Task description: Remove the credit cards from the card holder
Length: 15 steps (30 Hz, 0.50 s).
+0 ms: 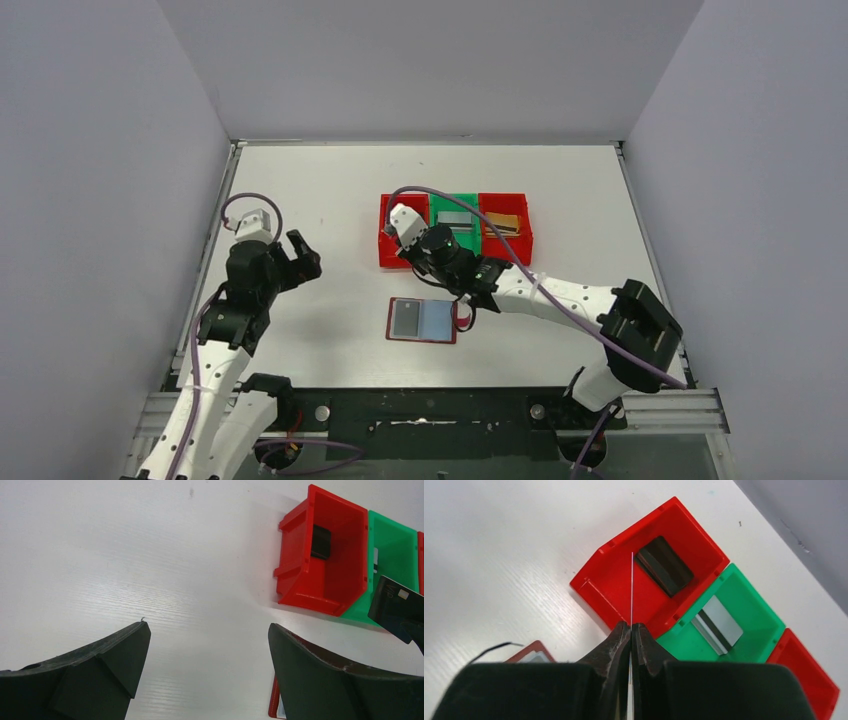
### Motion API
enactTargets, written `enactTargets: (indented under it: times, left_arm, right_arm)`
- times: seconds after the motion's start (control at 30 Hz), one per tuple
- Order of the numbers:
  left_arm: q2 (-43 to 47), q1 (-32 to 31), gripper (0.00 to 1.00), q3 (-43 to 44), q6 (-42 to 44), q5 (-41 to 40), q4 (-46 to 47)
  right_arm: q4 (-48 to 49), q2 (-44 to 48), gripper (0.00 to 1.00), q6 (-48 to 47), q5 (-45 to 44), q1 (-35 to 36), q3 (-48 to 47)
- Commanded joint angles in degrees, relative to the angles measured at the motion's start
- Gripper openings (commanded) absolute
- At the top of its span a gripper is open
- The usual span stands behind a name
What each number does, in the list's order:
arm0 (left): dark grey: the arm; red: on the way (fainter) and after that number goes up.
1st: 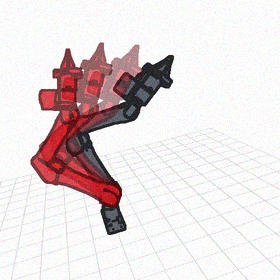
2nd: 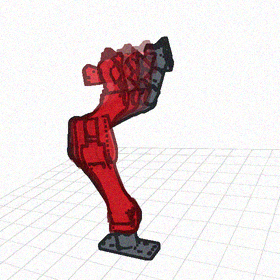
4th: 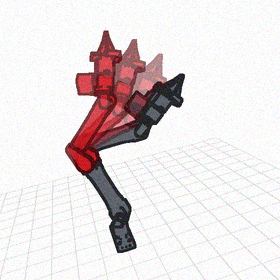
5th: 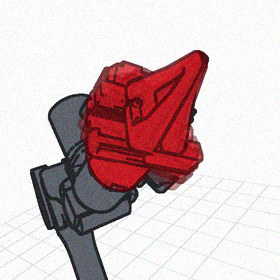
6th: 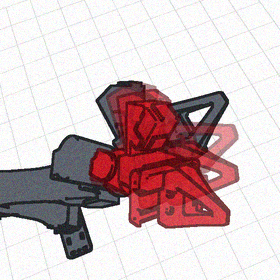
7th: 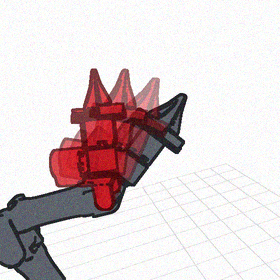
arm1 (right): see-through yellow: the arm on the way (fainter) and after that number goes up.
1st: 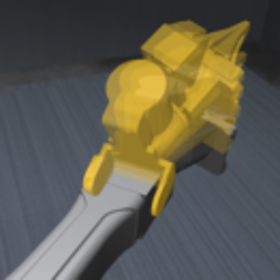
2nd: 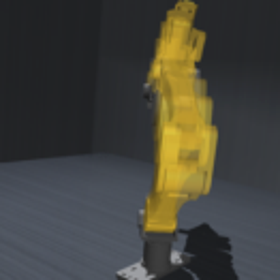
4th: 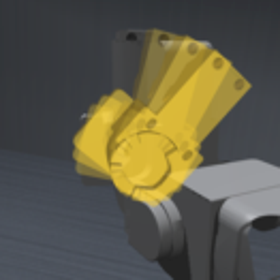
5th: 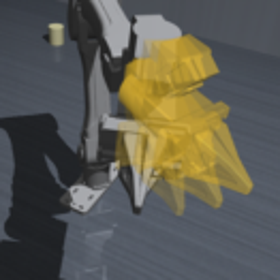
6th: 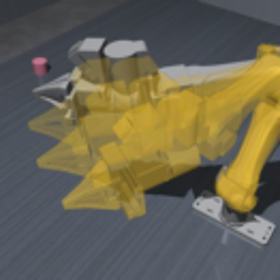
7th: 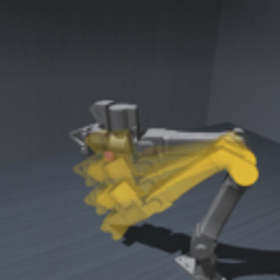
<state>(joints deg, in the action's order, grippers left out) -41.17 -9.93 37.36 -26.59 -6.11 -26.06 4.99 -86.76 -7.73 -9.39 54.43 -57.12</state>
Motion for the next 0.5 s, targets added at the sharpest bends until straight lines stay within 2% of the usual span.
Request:
enactTargets:
  times: [0.0,0.27,0.47]
  left_arm:
    - [3.05,2.66,0.90,0.86,1.18,-1.60,2.37]
    - [3.23,3.91,0.90,1.09,2.16,-1.26,1.54]
    - [3.68,4.46,0.95,1.54,2.81,-1.11,0.90]
  right_arm:
    - [-0.77,-2.12,0.00,-10.91,-3.94,0.02,-4.95]
    - [-4.03,-10.56,0.00,-23.10,-1.02,-1.61,-12.50]
    - [-0.15,-15.75,0.00,-29.97,-4.85,-1.83,-14.94]
